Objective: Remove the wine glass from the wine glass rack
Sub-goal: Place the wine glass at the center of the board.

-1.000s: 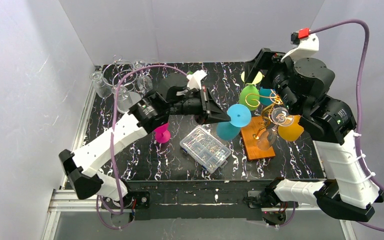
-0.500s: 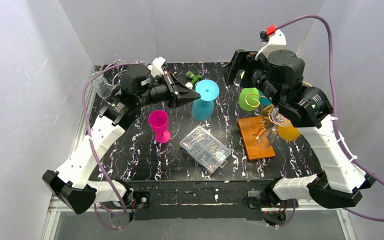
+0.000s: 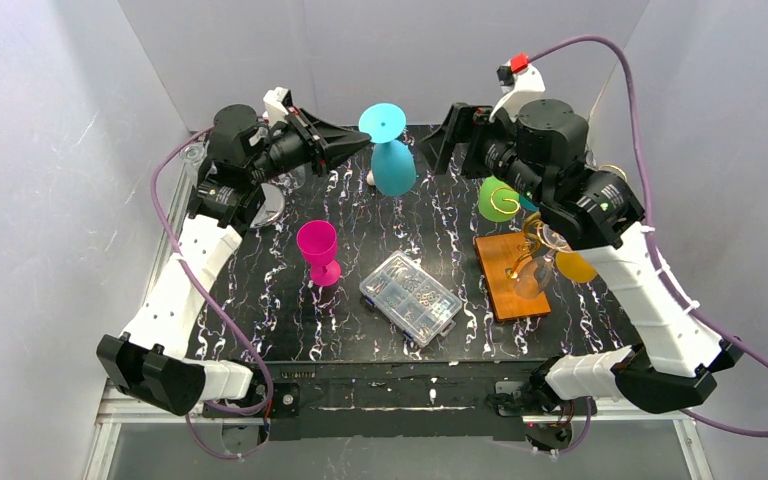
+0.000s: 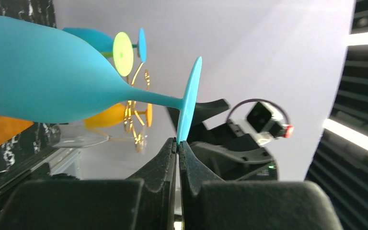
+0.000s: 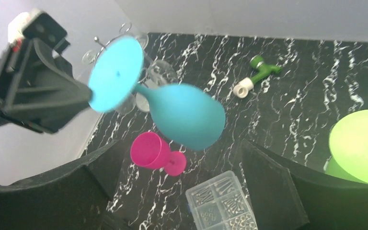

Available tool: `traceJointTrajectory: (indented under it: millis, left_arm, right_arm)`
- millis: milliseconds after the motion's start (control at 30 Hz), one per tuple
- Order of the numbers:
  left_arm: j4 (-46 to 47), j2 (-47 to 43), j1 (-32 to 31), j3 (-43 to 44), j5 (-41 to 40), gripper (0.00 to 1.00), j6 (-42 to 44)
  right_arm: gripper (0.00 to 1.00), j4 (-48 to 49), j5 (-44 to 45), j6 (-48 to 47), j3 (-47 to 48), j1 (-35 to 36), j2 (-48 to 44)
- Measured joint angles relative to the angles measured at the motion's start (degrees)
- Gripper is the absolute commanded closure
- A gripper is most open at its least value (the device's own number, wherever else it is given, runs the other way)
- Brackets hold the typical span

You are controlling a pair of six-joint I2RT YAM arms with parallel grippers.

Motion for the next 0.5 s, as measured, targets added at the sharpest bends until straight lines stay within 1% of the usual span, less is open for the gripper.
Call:
traceJointTrajectory:
  millis: [100, 267, 367, 500]
  left_arm:
    - [2.75, 0.04, 1.75, 0.09, 0.52, 1.0, -3.08]
    - [6.32, 0.04, 3.48, 1.09, 0.7, 1.0, -7.93]
    - [8.81, 0.07, 3.69, 1.81, 0.83, 1.0, -11.58]
    - [11.23, 0.28, 3.69, 3.82, 0.94, 1.0, -15.78]
  right_arm:
    - [0.0, 2.19, -1.92, 1.03, -3.74, 0.0, -0.5]
    - [0.0, 6.88, -4.35, 3.19, -12.9, 0.0, -3.87]
    - [0.0, 12.07, -6.12, 5.01, -19.19, 0.0, -7.48]
    - [0.0, 20.24, -8.72, 7.48, -24.33, 0.0, -10.36]
